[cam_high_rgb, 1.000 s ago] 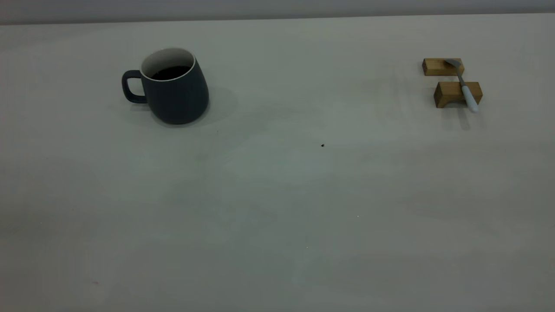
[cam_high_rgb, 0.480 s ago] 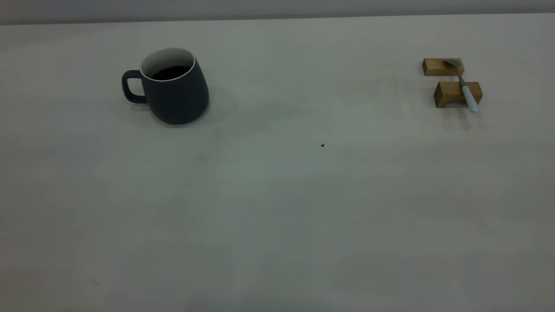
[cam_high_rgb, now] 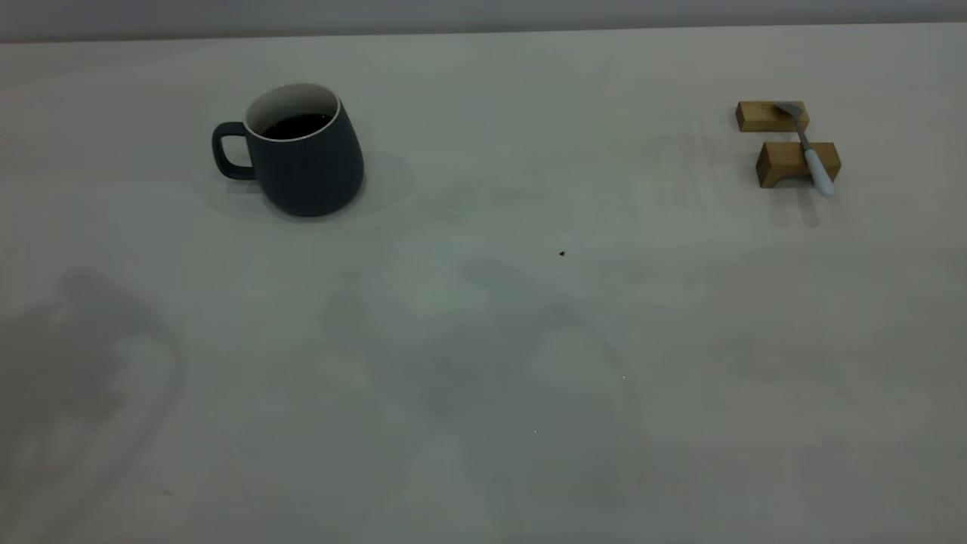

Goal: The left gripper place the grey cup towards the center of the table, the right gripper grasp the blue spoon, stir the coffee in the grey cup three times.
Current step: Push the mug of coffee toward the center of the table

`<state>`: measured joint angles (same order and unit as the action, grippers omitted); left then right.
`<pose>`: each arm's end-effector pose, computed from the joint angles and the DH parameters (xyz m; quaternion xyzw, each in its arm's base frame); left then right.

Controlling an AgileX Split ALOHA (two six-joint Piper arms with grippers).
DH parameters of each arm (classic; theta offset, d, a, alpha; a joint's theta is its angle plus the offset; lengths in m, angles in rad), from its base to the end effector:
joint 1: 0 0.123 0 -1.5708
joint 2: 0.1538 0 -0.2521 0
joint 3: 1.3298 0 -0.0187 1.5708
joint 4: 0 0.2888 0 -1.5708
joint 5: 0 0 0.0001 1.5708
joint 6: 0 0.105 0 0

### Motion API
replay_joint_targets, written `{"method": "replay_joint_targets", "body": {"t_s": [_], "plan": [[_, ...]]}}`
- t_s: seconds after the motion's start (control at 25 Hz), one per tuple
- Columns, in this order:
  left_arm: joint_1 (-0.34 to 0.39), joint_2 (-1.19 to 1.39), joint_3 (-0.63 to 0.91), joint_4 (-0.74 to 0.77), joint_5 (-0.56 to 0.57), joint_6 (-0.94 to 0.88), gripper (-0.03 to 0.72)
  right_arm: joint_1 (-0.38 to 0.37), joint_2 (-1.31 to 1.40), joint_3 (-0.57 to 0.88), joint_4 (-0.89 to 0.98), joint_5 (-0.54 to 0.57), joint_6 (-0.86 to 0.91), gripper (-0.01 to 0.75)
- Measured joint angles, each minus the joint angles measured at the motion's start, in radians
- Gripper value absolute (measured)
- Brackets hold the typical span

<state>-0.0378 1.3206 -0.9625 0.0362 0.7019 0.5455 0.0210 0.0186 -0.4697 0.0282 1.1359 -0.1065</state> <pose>0.3179 -0.0096 0.2279 0.2841 0.9123 0.0887 0.2812 0.0767 0.0043 0.2712 -0.0570 0.8820 -0.0059 0.4677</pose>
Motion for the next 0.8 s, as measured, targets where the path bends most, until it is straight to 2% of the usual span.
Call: {"method": "replay_joint_targets", "body": {"t_s": [0.32, 0.8], "plan": [[-0.009, 0.387, -0.211, 0.001, -0.025, 0.231, 0.635, 0.000, 0.000, 0.000, 0.000, 0.000, 0.000, 0.240], [-0.087, 0.839, -0.507, 0.020, -0.054, 0.536, 0.610, 0.000, 0.000, 0.000, 0.000, 0.000, 0.000, 0.240]]}}
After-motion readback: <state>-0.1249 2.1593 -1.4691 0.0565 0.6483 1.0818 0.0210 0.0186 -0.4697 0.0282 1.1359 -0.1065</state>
